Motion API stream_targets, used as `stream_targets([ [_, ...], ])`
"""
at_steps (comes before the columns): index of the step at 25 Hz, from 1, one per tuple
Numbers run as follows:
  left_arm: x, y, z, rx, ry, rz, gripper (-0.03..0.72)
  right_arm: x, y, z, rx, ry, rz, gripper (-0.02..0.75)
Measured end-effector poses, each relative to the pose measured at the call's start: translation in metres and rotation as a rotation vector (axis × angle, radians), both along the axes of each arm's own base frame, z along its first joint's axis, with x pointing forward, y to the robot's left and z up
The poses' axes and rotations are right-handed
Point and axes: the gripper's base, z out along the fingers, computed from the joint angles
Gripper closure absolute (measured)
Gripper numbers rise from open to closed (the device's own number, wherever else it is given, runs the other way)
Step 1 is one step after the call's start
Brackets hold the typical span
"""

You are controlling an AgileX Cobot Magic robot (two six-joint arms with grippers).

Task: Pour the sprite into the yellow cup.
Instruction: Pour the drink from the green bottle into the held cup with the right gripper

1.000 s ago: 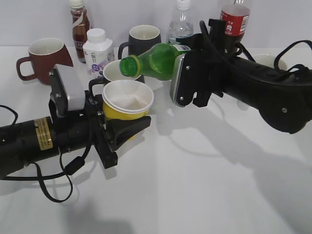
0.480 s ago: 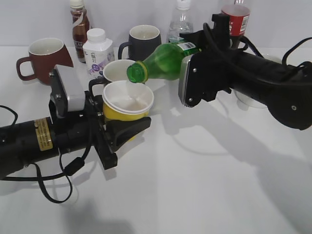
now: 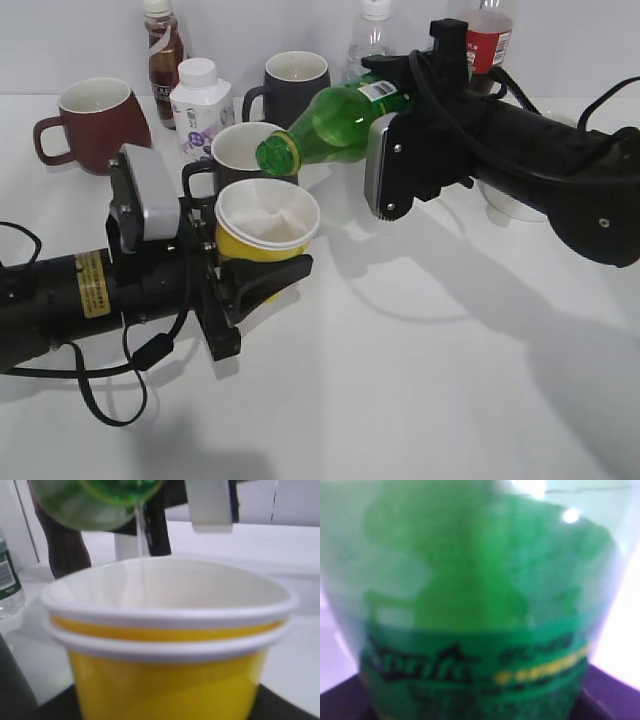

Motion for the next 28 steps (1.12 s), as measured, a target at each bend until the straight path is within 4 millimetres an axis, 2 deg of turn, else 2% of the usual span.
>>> stream_targets([
  [20, -0.0062, 0.0024, -0.0044, 0.016, 0.021, -0.011, 0.345, -0.0002, 0.0003, -0.0001, -0.038, -0.028, 0.007, 0.290],
  [28, -0.0064, 0.0025, 0.0015, 0.006, 0.003, -0.010, 0.349, -0.0002, 0.0003, -0.0001, -0.061, -0.046, 0.009, 0.290],
])
